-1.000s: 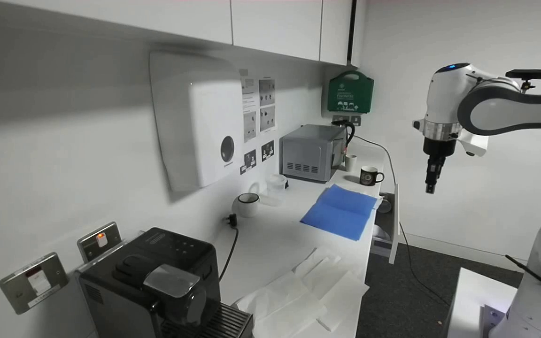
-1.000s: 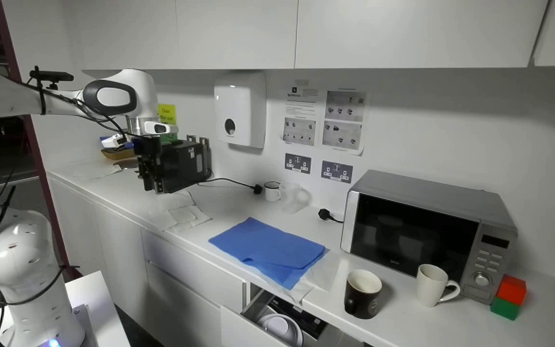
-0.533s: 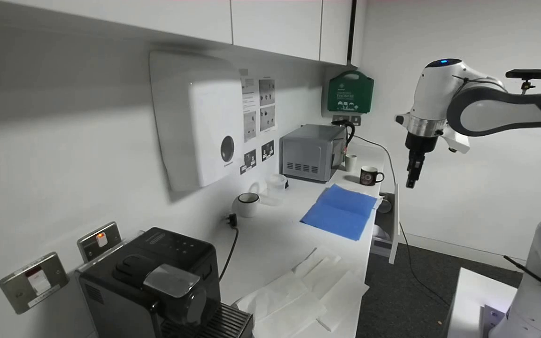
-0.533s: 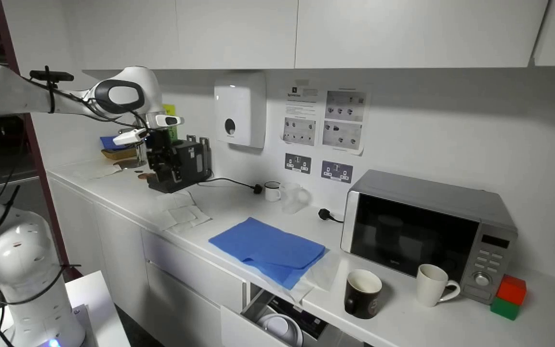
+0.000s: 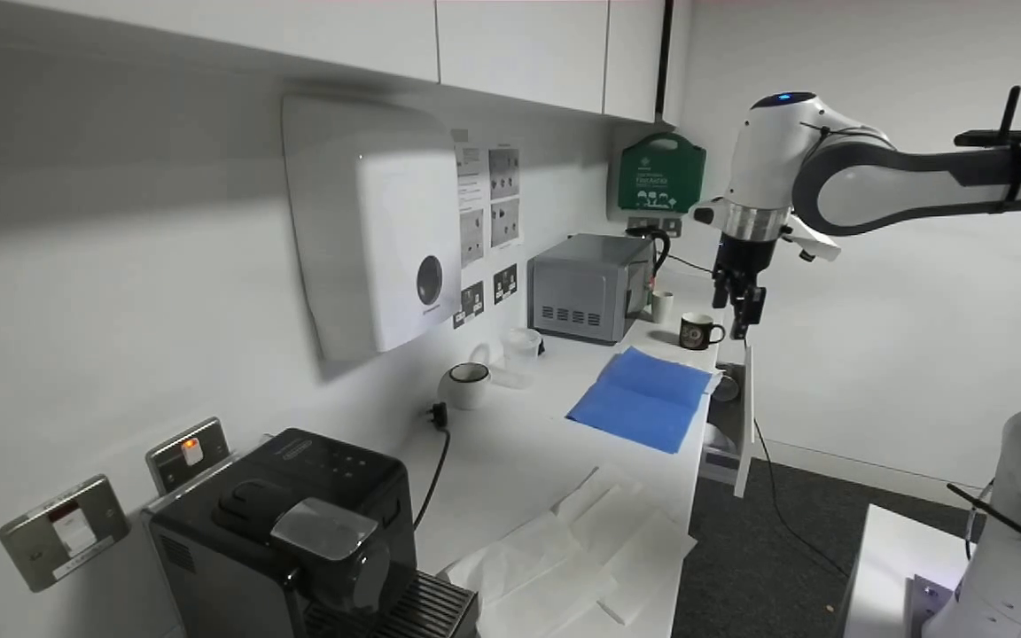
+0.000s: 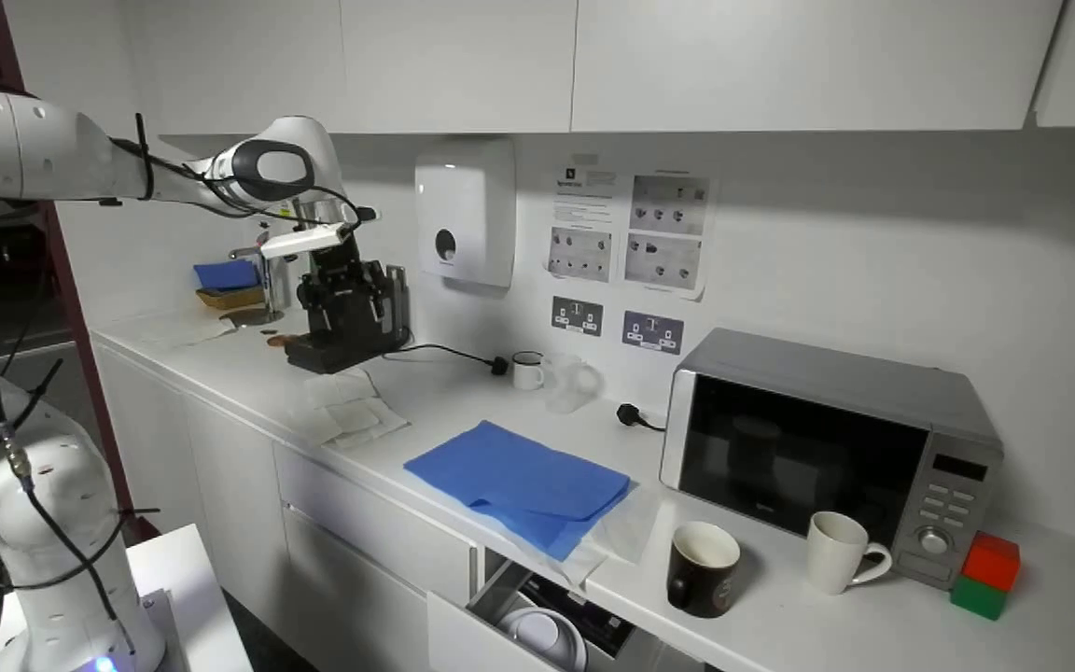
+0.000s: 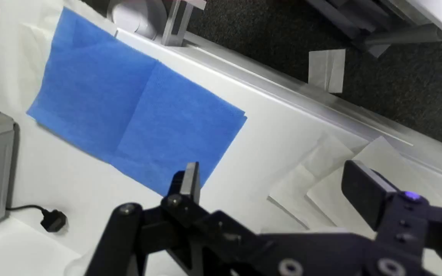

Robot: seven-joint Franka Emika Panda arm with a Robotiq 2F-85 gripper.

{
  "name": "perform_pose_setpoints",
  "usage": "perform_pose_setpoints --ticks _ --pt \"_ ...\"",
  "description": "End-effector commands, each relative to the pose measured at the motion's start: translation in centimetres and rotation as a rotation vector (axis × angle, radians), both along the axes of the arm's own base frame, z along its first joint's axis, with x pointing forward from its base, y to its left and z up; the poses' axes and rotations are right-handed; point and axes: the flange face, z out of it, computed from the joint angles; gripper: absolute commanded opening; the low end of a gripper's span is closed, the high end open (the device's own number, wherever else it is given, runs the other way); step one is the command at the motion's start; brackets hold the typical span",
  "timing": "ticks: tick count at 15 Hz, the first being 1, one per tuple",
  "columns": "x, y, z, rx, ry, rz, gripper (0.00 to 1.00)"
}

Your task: Move the paper to the right

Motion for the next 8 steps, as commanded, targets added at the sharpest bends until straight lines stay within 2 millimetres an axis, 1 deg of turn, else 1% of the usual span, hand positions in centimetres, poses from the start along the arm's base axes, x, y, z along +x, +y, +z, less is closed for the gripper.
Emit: perform_pose_setpoints --ticks 1,3,6,8 --pt "0.44 0.11 0.34 -0.002 0.003 0.03 1.0" --pt "0.92 0.05 0.5 -0.002 0.007 0.051 1.0" --pt "1.02 0.03 0.51 -0.003 0.009 0.054 1.0" --pt "1.06 0.9 0.31 -0.051 0.012 0.146 1.0"
